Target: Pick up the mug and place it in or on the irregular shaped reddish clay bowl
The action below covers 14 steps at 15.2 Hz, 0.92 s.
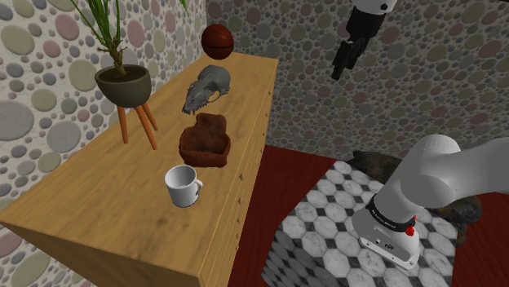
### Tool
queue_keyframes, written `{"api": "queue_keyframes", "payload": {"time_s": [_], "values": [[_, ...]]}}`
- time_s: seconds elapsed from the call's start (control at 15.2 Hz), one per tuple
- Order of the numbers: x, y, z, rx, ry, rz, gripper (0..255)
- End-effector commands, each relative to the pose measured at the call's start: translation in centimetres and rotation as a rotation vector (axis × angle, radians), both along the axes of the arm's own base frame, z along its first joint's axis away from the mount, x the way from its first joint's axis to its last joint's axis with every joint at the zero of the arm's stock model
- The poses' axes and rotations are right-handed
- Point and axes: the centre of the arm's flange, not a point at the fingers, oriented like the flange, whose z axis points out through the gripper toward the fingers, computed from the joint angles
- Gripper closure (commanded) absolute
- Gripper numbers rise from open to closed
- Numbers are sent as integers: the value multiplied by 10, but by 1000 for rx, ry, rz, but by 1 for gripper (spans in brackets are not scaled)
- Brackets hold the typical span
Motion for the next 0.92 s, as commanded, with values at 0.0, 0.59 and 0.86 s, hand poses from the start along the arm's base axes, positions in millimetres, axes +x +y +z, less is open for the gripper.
{"api": "queue_keyframes", "payload": {"time_s": [0.0, 0.59, 0.86], "values": [[0, 0, 0, 0, 0, 0, 0], [40, 101, -49, 6, 17, -4, 0], [58, 145, -71, 8, 25, -6, 0]]}}
